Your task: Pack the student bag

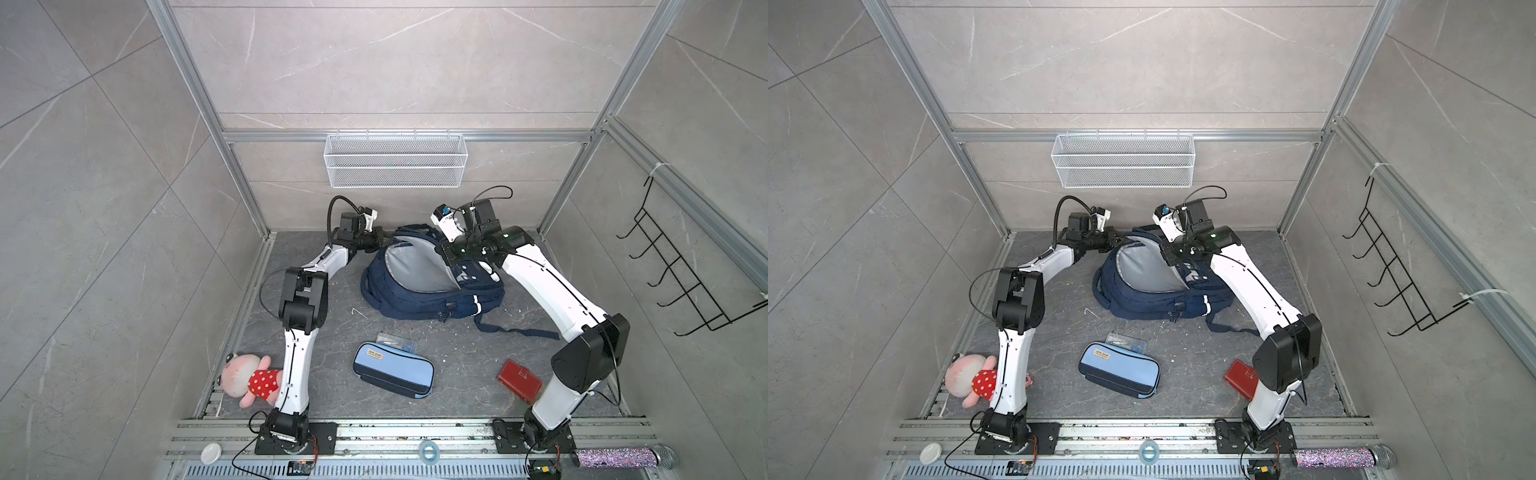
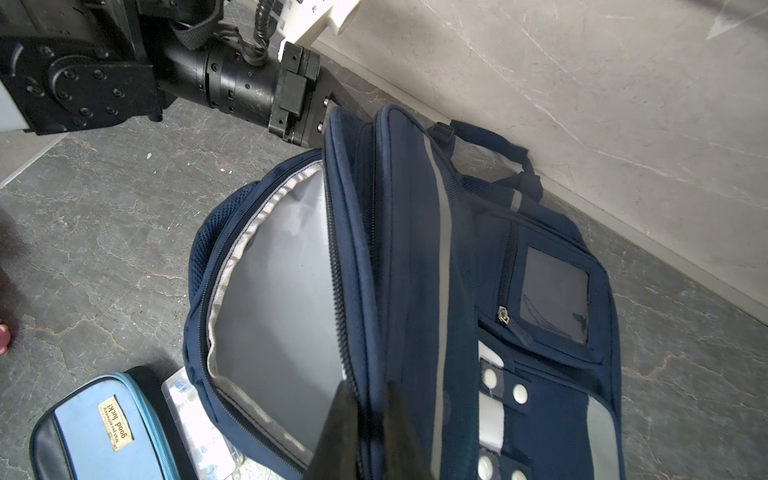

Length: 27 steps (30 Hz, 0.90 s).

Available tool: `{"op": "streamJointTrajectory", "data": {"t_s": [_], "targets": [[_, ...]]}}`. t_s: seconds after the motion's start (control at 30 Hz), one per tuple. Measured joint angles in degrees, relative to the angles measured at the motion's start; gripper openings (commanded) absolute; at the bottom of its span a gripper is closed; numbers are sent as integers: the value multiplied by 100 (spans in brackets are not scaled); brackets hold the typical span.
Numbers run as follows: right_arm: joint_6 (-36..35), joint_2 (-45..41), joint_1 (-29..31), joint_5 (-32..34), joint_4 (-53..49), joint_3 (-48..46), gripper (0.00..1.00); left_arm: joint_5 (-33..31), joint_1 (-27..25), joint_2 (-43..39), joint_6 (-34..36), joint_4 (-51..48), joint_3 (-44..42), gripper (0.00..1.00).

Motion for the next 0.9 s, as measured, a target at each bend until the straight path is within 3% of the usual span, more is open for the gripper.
{"op": "streamJointTrajectory", "data": {"t_s": [0.03, 0.1, 0.27, 0.5, 0.7, 0.9], "targets": [[2, 0, -15, -7, 0, 0, 0, -46, 4, -81, 2, -46, -114, 4], [15, -2, -70, -48, 0, -15, 0, -179, 20, -271, 59, -332, -240, 33], [155, -129, -240, -96, 247, -262, 0, -752, 267, -822, 249, -1261, -243, 94], [494, -214, -289, 68, 815, -809, 0, -1178, 684, -2135, 831, -2824, -428, 98], [962, -144, -286, 129, 1268, -1121, 0, -1351, 422, -4393, 1246, -4079, -2496, 97], [1185, 20, -223, 103, 1445, -1316, 0, -1753, -481, -5799, 1001, -5401, -4522, 96]]}}
